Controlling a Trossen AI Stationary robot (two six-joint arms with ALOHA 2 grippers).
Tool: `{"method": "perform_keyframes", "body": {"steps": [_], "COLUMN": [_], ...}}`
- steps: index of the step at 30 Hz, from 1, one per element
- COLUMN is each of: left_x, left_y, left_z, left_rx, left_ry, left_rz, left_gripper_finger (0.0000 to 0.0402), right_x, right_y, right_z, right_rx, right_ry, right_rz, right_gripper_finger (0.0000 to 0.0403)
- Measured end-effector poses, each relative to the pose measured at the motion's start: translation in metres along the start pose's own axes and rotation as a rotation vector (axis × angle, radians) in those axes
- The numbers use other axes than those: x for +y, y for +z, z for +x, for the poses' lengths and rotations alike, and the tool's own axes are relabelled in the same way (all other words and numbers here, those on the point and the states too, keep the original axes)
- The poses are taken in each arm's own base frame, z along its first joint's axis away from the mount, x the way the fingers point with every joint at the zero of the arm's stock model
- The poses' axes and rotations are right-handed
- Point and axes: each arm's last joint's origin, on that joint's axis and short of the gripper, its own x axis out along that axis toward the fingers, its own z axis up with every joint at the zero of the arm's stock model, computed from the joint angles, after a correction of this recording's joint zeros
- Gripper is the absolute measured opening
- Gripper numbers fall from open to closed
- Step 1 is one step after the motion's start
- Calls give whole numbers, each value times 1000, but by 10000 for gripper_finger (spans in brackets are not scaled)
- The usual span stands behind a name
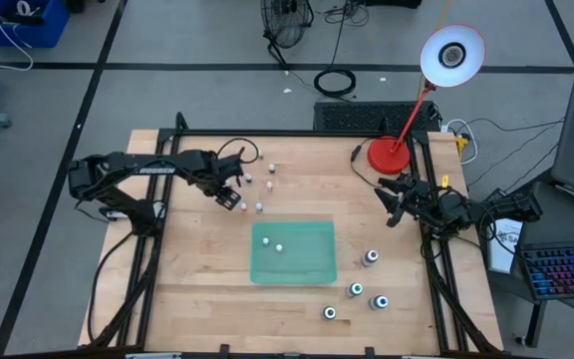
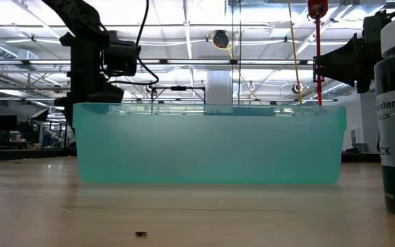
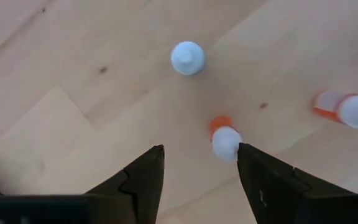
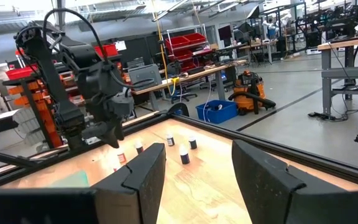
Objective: Pick & Place food coloring
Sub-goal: Put the small orange food coloring bottle into the blue bin
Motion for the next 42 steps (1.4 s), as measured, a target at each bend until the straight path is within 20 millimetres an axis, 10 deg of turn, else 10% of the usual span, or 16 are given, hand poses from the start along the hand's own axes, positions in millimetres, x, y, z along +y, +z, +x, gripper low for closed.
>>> {"method": "perform_keyframes", "body": {"steps": [42], "left_x": [-9], "left_y": [-7], "left_z": [18], "left_rx": [-24], "left_ry": [-69], "left_rz": [35], "left_gripper_finger": [165], "right_x": [0], "right_y": [0], "right_z": [0], "right_rx": [0], "right_ry": [0], "right_rz": [0], "right_gripper_finger": [175]}}
